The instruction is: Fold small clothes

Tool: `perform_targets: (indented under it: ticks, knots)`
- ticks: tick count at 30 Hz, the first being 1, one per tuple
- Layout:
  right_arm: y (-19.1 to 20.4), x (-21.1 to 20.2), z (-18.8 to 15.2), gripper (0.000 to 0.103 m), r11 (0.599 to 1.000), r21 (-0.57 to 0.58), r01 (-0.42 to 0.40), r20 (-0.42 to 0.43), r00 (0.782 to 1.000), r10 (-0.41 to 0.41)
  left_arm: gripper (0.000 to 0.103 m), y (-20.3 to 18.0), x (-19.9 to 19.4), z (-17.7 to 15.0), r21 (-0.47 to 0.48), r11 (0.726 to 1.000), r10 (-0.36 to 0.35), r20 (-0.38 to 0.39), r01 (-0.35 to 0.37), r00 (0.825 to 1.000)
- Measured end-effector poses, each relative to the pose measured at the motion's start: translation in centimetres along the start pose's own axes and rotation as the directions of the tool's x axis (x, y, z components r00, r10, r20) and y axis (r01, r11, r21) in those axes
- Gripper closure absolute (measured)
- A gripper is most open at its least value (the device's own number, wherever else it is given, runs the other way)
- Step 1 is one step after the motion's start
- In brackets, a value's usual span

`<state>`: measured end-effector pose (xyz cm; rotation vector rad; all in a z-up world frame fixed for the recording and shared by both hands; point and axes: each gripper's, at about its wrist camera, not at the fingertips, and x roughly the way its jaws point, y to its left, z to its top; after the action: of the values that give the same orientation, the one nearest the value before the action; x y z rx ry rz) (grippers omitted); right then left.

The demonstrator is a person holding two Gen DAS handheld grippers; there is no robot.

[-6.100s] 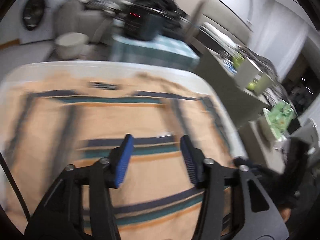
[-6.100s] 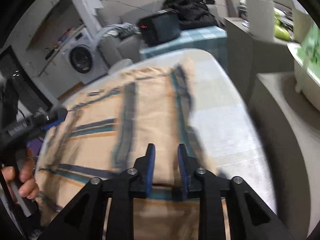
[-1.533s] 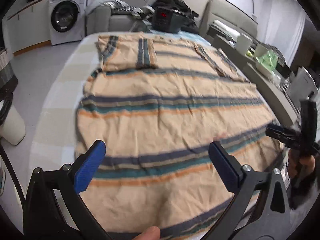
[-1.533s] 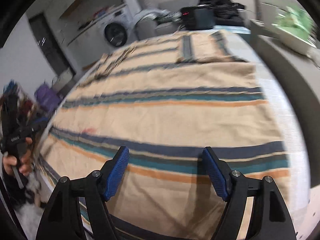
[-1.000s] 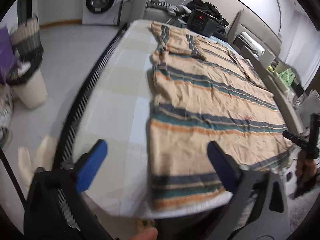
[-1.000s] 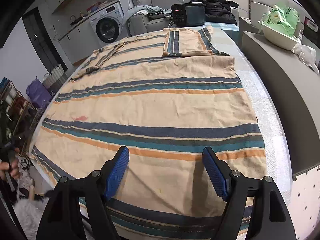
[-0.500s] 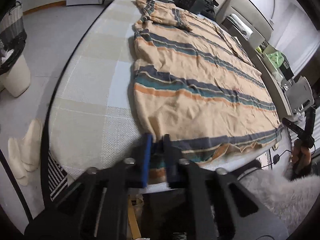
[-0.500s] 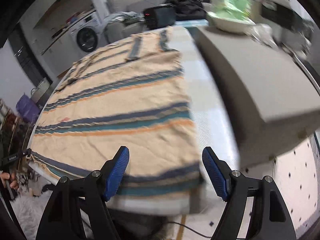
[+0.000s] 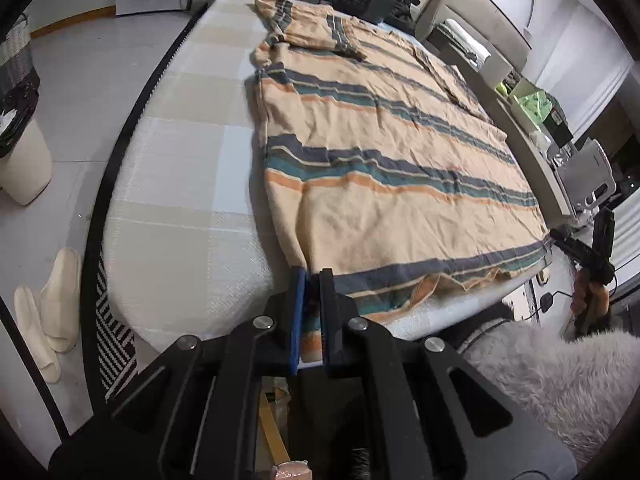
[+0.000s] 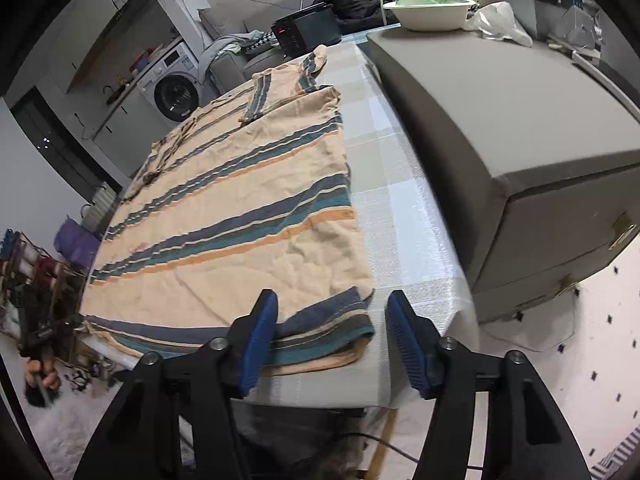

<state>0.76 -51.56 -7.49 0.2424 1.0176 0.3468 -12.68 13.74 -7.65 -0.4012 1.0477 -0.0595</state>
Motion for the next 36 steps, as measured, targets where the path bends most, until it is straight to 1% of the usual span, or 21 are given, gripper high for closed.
perform_targets:
  ticks: [1, 3, 4, 5, 7, 9, 11, 15, 17, 21, 24, 25, 26, 27, 28, 29, 30, 31, 32, 34, 36]
  knots:
    - [0.2, 0.2, 0.1, 0.058, 1.0, 0.002, 0.0, 0.0, 1.0, 0.0, 0.098, 0.1, 0.2, 0.0, -0.009, 1.0, 0.001, -0.009, -0.001, 1.0]
    - [0.6, 0.5, 0.2, 0.071, 0.999, -0.005, 0.034, 0.008, 0.999, -0.034, 0.097, 0.6, 0.7, -0.1, -0.049, 0.999, -0.024, -0.023, 0.023, 0.999]
    - [0.8, 0.7, 0.3, 0.089, 0.999, -0.011, 0.049, 0.007, 0.999, -0.049, 0.097, 0.9, 0.7, -0.1, -0.067, 0.997, -0.044, -0.015, 0.043, 0.999]
    - [1.0, 0.9, 0.3, 0.096, 0.998, -0.016, 0.061, -0.002, 0.998, -0.061, 0.097, 1.1, 0.8, 0.0, -0.084, 0.994, -0.066, -0.012, 0.064, 0.998]
    - [1.3, 1.1, 0.4, 0.096, 0.997, -0.024, 0.069, -0.002, 0.998, -0.069, 0.097, 1.4, 0.9, -0.2, -0.093, 0.992, -0.081, 0.008, 0.082, 0.997]
    - [1.5, 1.0, 0.4, 0.097, 0.997, -0.035, 0.075, -0.006, 0.997, -0.075, 0.099, 1.2, 1.0, -0.4, -0.076, 0.994, -0.077, 0.02, 0.078, 0.997]
    - [1.5, 0.5, 0.3, 0.097, 0.996, -0.046, 0.075, -0.016, 0.997, -0.076, 0.102, 1.1, 0.9, -0.5, -0.058, 0.996, -0.073, 0.014, 0.074, 0.997]
    - [1.2, -0.9, -0.4, 0.097, 0.994, -0.066, 0.085, -0.029, 0.996, -0.087, 0.102, 1.6, 0.1, -0.6, -0.025, 0.997, -0.069, 0.01, 0.069, 0.998]
    - [1.1, -1.1, -0.7, 0.097, 0.994, -0.071, 0.078, -0.031, 0.996, -0.08, 0.102, 2.0, 0.0, -0.7, -0.024, 0.997, -0.078, -0.008, 0.077, 0.997]
    - [1.1, -1.0, -0.9, 0.097, 0.998, -0.055, 0.038, -0.02, 0.999, -0.039, 0.102, 2.3, -0.5, -0.6, -0.027, 0.993, -0.112, 0.005, 0.112, 0.994]
    - [0.7, -0.9, -0.9, 0.097, 1.0, -0.029, 0.004, -0.038, 0.999, -0.005, 0.102, 2.4, -0.7, -0.5, -0.044, 0.989, -0.141, 0.004, 0.141, 0.99]
    - [0.4, -0.9, -1.0, 0.095, 1.0, -0.017, -0.009, -0.044, 0.999, 0.009, 0.101, 2.6, -0.8, -0.5, -0.056, 0.988, -0.145, 0.005, 0.145, 0.989]
    - [0.2, -1.0, -1.1, 0.093, 1.0, -0.009, -0.019, -0.04, 0.999, 0.019, 0.1, 2.8, -0.9, -0.4, -0.071, 0.986, -0.148, 0.0, 0.148, 0.989]
    - [0.0, -1.1, -1.2, 0.088, 0.999, 0.001, -0.034, -0.04, 0.999, 0.034, 0.093, 3.0, -0.8, -0.3, -0.088, 0.984, -0.157, -0.009, 0.155, 0.988]
    - [-0.3, -1.1, -1.3, 0.081, 0.999, 0.015, -0.042, -0.04, 0.998, 0.043, 0.087, 3.3, -0.8, -0.3, -0.108, 0.98, -0.172, -0.015, 0.169, 0.985]
    - [-0.4, -1.1, -1.4, 0.074, 0.998, 0.029, -0.047, -0.039, 0.998, 0.048, 0.073, 3.5, -0.8, -0.2, -0.126, 0.975, -0.185, -0.016, 0.181, 0.983]
    - [-0.7, -1.1, -1.4, 0.073, 0.998, 0.045, -0.054, -0.038, 0.998, 0.055, 0.055, 3.7, -0.8, -0.2, -0.145, 0.971, -0.197, -0.017, 0.192, 0.98]
    - [-1.0, -1.0, -1.4, 0.072, 0.996, 0.061, -0.066, -0.038, 0.997, 0.069, 0.047, 4.0, -0.6, -0.2, -0.169, 0.964, -0.214, -0.02, 0.208, 0.977]
    - [-1.1, -1.0, -1.4, 0.072, 0.994, 0.075, -0.082, -0.036, 0.996, 0.085, 0.044, 4.2, -0.6, -0.2, -0.183, 0.959, -0.222, -0.015, 0.215, 0.975]
    - [-1.4, -0.9, -1.4, 0.072, 0.99, 0.098, -0.101, -0.035, 0.994, 0.105, 0.044, 4.7, -0.6, -0.3, -0.209, 0.947, -0.251, -0.014, 0.243, 0.968]
    - [-1.2, -0.8, -1.3, 0.071, 0.99, 0.098, -0.105, -0.039, 0.993, 0.109, 0.044, 4.7, -0.4, -0.4, -0.224, 0.937, -0.282, -0.039, 0.267, 0.959]
